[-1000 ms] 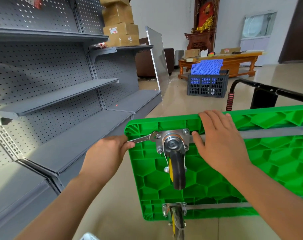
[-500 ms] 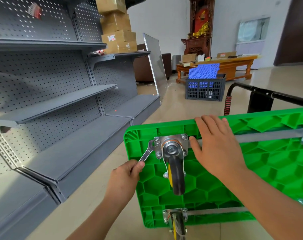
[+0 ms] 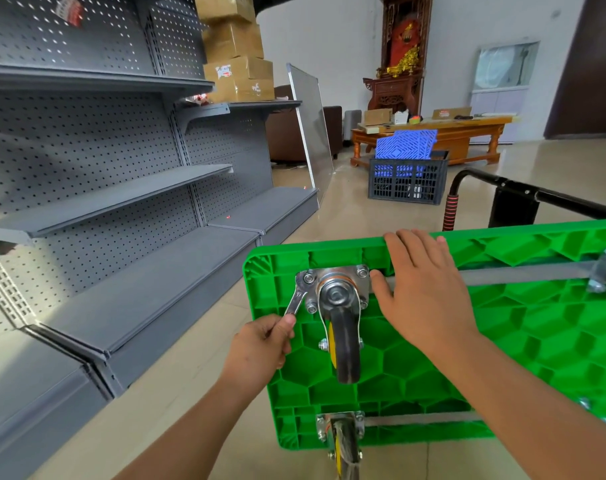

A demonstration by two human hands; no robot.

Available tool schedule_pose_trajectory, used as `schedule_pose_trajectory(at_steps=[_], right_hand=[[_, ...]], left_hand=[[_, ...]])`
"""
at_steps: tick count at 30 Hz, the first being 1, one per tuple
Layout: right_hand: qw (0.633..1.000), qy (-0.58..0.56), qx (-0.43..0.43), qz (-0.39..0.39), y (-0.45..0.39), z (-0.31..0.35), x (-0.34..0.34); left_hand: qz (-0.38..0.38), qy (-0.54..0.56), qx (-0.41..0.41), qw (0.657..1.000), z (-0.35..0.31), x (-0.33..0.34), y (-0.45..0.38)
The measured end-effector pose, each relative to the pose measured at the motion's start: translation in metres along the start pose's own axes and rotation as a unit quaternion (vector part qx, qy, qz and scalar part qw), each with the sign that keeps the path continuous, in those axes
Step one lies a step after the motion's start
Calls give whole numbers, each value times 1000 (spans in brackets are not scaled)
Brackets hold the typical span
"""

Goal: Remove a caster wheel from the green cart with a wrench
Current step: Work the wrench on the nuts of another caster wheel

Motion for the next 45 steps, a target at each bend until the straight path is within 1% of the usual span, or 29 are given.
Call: schedule_pose_trajectory(at_steps=[2,7,11,13,15,19,21,22,24,27,28,29,34,36,40,45], right_hand=[[1000,1,-5,3,0,-1,0],[1000,2,-15,12,2,-4,0],[1000,-3,-12,9,1,-2,0],[1000,-5,-13,7,2,-2,-1],[1000,-3,-16,7,2,-3,-1],[1000,-3,-15,5,1,-4,-2],[1000,-5,-14,6,1,-4,-2],[1000,-7,-13,6,1,-5,-2],[1000,-5,-13,9,0,-3,-1],[1000,-1,-13,6,1,-3,0],[1000,-1,-14,3,2,-2,-1],[1000,2,-17,3,3,-2,-1],[1000,3,-10,8,3,-2,-2],[1000,7,-6,9,4,0,-3],[1000,14,-9,15,5,-1,-1],[1000,14,-10,14,3,0,-1]], left_hand=[[0,-30,-2,1000,-2,-5,1],[-47,-130,-2,990,-6,-13,3],[-98,-248,35,963,-19,-17,6],[-124,-249,29,960,-20,-19,9],[-130,-253,26,958,-20,-22,7],[-87,-250,62,962,-26,-17,4],[-82,-257,72,960,-29,-21,0],[-78,-283,78,953,-30,-26,-4],[-51,-363,89,926,-39,-42,-15],[19,-502,91,860,-53,-58,-22],[27,-520,95,849,-54,-60,-21],[33,-520,98,848,-52,-60,-20],[73,-430,47,899,-46,-54,-19],[60,-393,52,916,-52,-49,-11],[26,-373,83,924,-51,-39,14],[11,-281,104,954,-32,-25,28]])
Point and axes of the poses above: each hand's wrist, its own y-axis away from the middle knuckle, its own x-axis out of the palm, z = x × y, the point moved 5 cm from there along -y, towards the middle knuckle, and after that the axes turned 14 degrees about y, right-handed, at the moved point
